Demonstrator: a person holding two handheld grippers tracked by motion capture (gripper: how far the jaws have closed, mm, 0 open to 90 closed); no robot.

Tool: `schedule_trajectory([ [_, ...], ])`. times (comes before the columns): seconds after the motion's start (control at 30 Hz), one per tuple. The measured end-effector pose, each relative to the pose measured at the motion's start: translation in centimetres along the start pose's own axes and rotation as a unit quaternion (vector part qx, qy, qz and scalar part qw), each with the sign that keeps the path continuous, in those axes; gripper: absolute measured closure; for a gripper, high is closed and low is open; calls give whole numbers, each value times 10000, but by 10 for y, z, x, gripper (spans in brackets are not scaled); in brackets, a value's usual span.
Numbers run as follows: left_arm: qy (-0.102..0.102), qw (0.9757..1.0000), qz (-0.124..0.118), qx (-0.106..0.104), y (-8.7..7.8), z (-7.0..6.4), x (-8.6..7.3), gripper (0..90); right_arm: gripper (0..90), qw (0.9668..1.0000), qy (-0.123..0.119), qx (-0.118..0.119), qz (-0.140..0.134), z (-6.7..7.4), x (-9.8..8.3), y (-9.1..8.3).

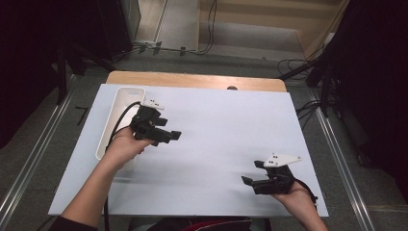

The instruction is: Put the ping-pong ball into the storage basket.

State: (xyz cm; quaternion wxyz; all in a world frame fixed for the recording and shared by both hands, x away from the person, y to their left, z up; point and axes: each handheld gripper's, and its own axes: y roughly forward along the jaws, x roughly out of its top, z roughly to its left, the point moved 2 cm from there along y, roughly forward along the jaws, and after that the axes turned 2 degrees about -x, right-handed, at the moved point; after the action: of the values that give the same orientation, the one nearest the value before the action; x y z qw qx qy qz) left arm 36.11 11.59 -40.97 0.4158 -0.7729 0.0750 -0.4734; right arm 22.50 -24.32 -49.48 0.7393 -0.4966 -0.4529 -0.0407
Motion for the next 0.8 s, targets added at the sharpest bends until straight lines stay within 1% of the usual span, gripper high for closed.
schedule_trajectory([
  [0.13, 101, 9999, 2, -49, 1, -7, -3, 218, 220, 10000, 4, 9, -10, 0, 0, 0],
  [0.17, 127, 9999, 8, -43, 1, -8, -4, 217, 220, 10000, 77, 21, -20, 0, 0, -1],
  [0.33, 199, 9998, -63, -67, 2, -14, -8, 217, 220, 10000, 82, 43, -12, 0, 0, -1],
  [0.37, 220, 9997, -57, -100, 2, -15, -9, 217, 220, 10000, 74, 48, -26, 0, 0, 0],
  [0.4, 218, 9997, -80, -113, 3, -16, -10, 217, 220, 9999, 88, 87, -34, -1, 0, 0],
  [0.43, 235, 9996, -66, -115, 3, -16, -11, 217, 220, 9998, 115, 137, -45, -1, 0, 0],
  [0.53, 241, 9996, -72, -130, 3, -18, -12, 217, 220, 9996, 244, 163, -47, -2, 0, 0],
  [0.67, 185, 9996, -130, -152, 2, -19, -14, 217, 220, 9993, 333, 178, -58, -4, 0, 0],
  [0.77, 227, 9995, -107, -172, 1, -20, -17, 217, 220, 9990, 373, 239, -34, -4, -1, 1],
  [0.8, 244, 9995, -110, -167, 1, -20, -18, 217, 220, 9986, 436, 288, -44, -4, -1, 1],
])
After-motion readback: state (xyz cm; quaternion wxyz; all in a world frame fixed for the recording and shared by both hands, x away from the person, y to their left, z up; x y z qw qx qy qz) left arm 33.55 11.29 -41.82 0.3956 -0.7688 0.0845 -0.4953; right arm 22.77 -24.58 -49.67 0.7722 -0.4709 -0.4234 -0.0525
